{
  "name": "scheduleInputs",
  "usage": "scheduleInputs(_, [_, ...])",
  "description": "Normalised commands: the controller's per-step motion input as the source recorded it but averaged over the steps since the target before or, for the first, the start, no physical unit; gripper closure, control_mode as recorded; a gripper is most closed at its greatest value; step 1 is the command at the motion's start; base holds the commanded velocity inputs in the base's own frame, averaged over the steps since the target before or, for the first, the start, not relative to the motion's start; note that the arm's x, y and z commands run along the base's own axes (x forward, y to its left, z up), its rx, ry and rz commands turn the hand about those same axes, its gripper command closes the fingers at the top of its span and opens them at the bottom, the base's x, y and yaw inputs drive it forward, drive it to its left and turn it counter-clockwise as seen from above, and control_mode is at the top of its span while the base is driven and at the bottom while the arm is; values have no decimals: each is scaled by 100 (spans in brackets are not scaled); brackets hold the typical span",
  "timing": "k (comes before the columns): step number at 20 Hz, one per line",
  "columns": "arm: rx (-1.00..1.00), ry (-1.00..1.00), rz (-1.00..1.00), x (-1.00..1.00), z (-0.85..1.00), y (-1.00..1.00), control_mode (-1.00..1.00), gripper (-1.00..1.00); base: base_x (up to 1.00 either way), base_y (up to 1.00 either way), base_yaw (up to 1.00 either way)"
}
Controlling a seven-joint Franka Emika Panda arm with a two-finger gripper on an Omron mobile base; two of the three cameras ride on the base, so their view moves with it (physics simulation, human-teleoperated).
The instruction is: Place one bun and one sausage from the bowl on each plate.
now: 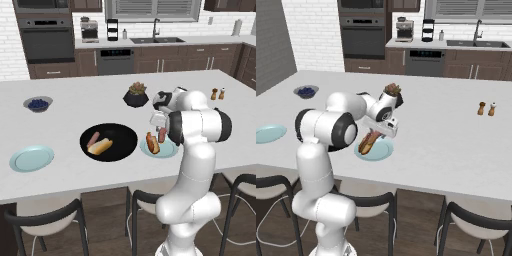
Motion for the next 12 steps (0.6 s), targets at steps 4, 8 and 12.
scheduleInputs(4, [-1,6,26,0,-27,-18,-100,100,0,0,0])
scheduleInputs(8, [-3,9,19,0,-38,0,-100,100,0,0,0])
scheduleInputs(12, [0,7,16,0,-18,0,-100,100,0,0,0])
